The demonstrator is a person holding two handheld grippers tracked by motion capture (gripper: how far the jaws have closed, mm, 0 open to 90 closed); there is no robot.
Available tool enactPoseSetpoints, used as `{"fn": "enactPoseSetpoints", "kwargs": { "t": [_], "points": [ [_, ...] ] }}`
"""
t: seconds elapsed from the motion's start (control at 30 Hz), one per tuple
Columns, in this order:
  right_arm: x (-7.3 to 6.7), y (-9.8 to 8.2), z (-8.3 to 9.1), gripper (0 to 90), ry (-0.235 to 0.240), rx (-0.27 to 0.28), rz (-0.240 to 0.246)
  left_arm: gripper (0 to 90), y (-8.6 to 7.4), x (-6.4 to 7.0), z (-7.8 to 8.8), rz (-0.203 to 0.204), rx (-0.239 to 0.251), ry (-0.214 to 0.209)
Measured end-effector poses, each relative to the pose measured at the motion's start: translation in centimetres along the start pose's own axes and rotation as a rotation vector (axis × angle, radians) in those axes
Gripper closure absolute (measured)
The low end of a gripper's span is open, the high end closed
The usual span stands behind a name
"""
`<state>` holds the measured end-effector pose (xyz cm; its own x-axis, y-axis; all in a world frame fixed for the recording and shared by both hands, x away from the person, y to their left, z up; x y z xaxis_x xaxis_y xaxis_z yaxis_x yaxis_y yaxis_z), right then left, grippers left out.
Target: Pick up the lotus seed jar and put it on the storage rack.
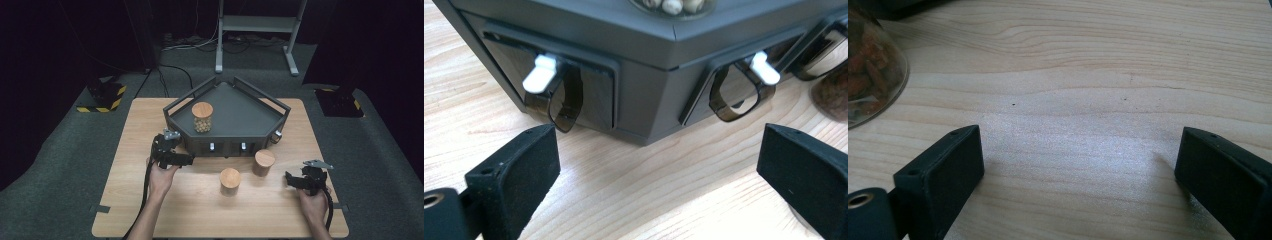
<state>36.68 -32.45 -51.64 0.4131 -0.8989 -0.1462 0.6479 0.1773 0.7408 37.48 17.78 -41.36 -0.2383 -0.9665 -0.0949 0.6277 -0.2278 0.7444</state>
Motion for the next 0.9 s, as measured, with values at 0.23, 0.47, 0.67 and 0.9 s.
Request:
{"fn": "enactPoseSetpoints", "kwargs": {
  "t": [0.23, 0.47, 0.67, 0.9],
  "points": [
    [0.0, 0.0, 0.0, 4.6, 0.0, 0.0, 0.0, 3.7, -0.7, 0.5, -0.6, -0.011, -0.009, 0.005],
    [0.0, 0.0, 0.0, 4.6, 0.0, 0.0, 0.0, 3.7, -1.7, 1.2, -1.5, -0.027, -0.028, 0.012],
    [0.0, 0.0, 0.0, 4.6, 0.0, 0.0, 0.0, 3.7, -2.5, 1.5, -2.1, -0.031, -0.043, 0.016],
    [0.0, 0.0, 0.0, 4.6, 0.0, 0.0, 0.0, 3.7, -3.4, 1.8, -2.8, -0.027, -0.053, 0.032]
  ]
}}
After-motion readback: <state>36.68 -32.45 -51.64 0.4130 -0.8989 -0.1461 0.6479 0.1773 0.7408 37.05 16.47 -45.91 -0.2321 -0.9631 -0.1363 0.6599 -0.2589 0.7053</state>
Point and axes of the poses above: each handheld gripper's, and its own axes: z roughly backward along the jaws, y roughly out of its top, x roughly to its right, the point moved 9 cm from there along -z, roughly forward along the jaws, and after that the axes turned 14 degrees about y, right-handed, at the moved point
